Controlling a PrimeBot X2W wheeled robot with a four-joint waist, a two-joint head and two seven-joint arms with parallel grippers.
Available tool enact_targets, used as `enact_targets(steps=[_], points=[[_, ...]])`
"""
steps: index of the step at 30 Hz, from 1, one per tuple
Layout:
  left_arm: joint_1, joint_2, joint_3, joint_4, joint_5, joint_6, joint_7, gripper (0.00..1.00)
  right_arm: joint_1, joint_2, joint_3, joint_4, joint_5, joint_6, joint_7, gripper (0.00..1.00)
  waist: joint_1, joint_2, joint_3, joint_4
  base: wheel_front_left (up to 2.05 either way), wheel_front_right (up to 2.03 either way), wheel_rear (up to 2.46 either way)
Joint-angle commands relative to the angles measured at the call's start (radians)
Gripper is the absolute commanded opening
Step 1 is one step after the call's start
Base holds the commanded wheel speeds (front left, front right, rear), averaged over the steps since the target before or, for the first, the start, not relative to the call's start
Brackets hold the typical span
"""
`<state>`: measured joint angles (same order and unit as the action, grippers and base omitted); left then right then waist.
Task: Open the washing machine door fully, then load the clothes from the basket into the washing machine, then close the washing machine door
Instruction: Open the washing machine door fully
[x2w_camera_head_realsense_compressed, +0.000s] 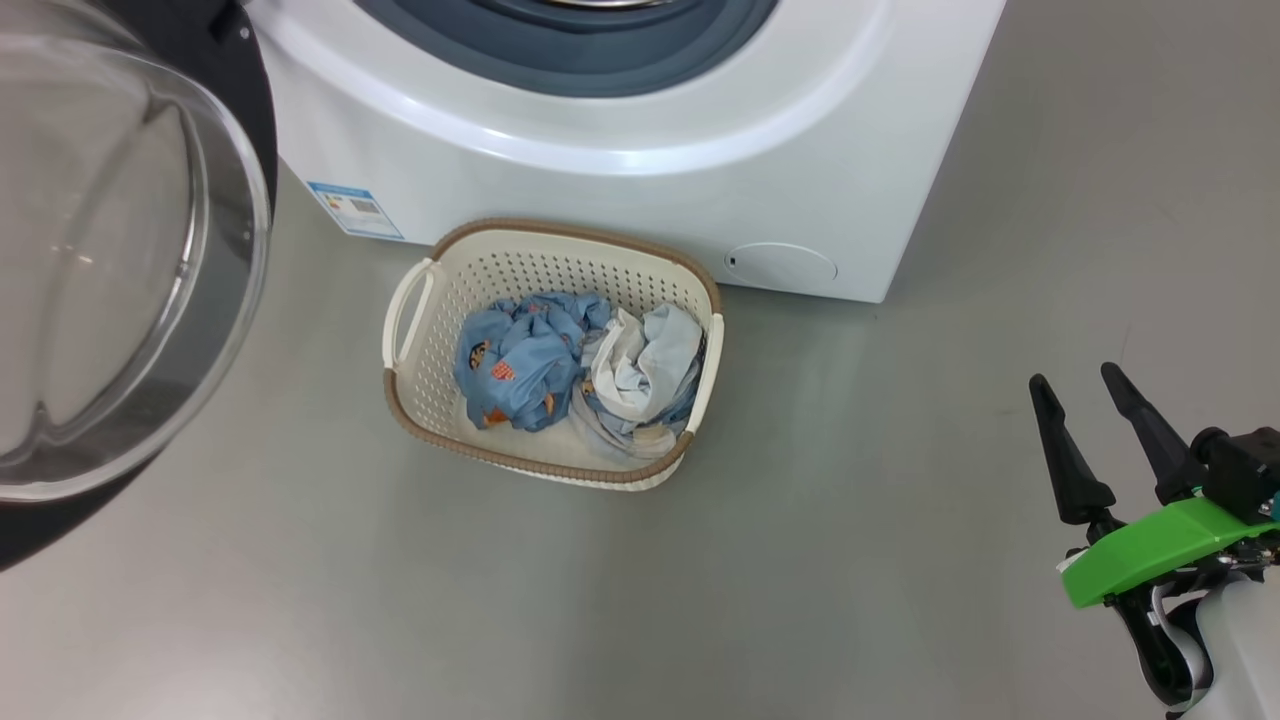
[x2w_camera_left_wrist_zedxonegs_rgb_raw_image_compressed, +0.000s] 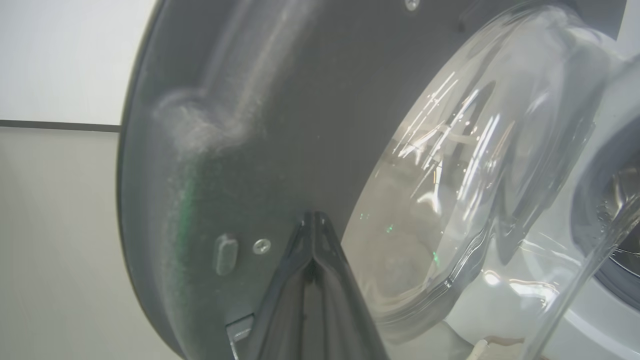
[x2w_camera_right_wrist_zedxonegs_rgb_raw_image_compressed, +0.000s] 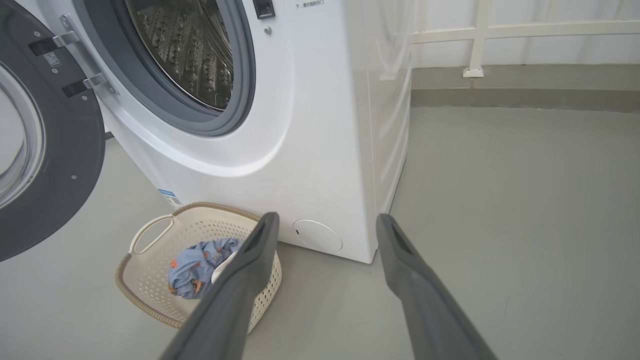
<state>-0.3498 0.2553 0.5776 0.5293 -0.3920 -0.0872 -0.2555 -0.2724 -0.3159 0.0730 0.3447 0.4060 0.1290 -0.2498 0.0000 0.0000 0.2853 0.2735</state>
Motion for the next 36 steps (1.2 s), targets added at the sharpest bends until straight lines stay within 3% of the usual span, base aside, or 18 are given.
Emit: enact_targets(steps=[1,12,23,36], points=[[-0.032,0.078,0.042,-0.001,0.017,-0.001,-0.006,0.0,-0.017,-0.017,0.022,-0.025,-0.014,0.002,-0.012,1.0,0.0,0.0,0.012,-0.002,0.0,0.0,0.0],[-0.157,0.169,0.106,0.166,0.047,-0.028,-0.006,0.0,-0.055,-0.028,0.038,-0.023,-0.017,0.002,-0.012,1.0,0.0,0.0,0.069,-0.019,0.0,0.0,0.0],[-0.261,0.249,0.152,0.283,0.115,-0.029,-0.006,0.0,-0.076,-0.036,0.042,-0.028,-0.021,0.002,-0.012,1.0,0.0,0.0,0.113,-0.034,0.0,0.0,0.0],[-0.295,0.272,0.18,0.353,0.166,-0.03,-0.006,0.0,-0.076,-0.023,0.046,-0.016,-0.021,0.002,-0.012,1.0,0.0,0.0,0.09,-0.04,0.0,0.0,0.0]])
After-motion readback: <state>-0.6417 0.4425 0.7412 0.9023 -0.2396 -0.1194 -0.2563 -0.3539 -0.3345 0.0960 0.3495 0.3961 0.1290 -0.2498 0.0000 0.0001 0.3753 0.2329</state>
